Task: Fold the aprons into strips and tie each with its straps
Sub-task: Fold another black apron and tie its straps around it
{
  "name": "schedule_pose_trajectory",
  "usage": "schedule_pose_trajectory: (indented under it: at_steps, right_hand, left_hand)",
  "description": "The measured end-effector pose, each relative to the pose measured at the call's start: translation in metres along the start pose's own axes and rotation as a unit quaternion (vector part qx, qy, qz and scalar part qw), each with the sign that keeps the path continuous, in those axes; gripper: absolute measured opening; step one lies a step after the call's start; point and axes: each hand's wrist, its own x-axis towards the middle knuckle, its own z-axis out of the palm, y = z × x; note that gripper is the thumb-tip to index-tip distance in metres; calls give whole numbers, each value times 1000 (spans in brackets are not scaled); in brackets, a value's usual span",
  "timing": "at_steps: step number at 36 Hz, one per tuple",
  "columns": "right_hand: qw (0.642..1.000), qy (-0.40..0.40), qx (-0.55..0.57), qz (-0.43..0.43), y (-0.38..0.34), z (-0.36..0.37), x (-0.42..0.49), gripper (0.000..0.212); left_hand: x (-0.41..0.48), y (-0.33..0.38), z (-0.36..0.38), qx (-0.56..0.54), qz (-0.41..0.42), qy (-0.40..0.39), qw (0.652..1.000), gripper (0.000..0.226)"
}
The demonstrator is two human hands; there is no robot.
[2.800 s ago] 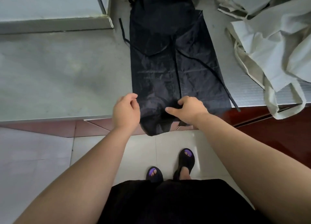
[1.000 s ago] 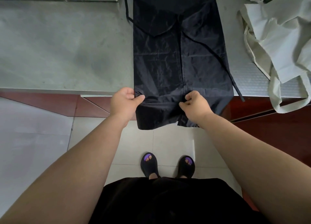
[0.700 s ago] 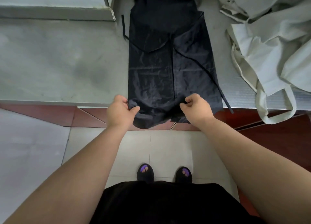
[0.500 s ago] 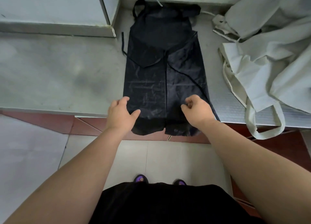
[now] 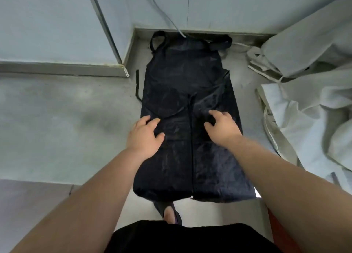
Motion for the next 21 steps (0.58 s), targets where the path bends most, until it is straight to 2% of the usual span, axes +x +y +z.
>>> schedule_pose_trajectory:
  at_steps: [6, 8, 13, 15, 17, 21]
  right_hand:
    - [994, -17, -104, 32, -16, 3, 60, 67]
    - [989, -39, -141, 15, -18, 4, 69, 68]
    - [992, -67, -107, -12, -25, -7, 96, 64]
    - [999, -32, 6, -13, -22, -14, 103, 52]
    - [992, 39, 117, 10, -17, -24, 111, 42]
    - [974, 178, 128, 53, -4, -44, 122, 39]
  left_hand:
    - [84, 3, -11, 92, 39, -58, 993, 63]
    - [98, 6, -13, 118, 51, -77, 989, 67]
    - [137, 22, -15, 144, 73, -101, 982, 81]
    - [147, 30, -21, 149, 73, -97, 981, 85]
    - [156, 39, -28, 146, 83, -101, 981, 84]
    - [160, 62, -35, 72, 143, -96, 982, 74]
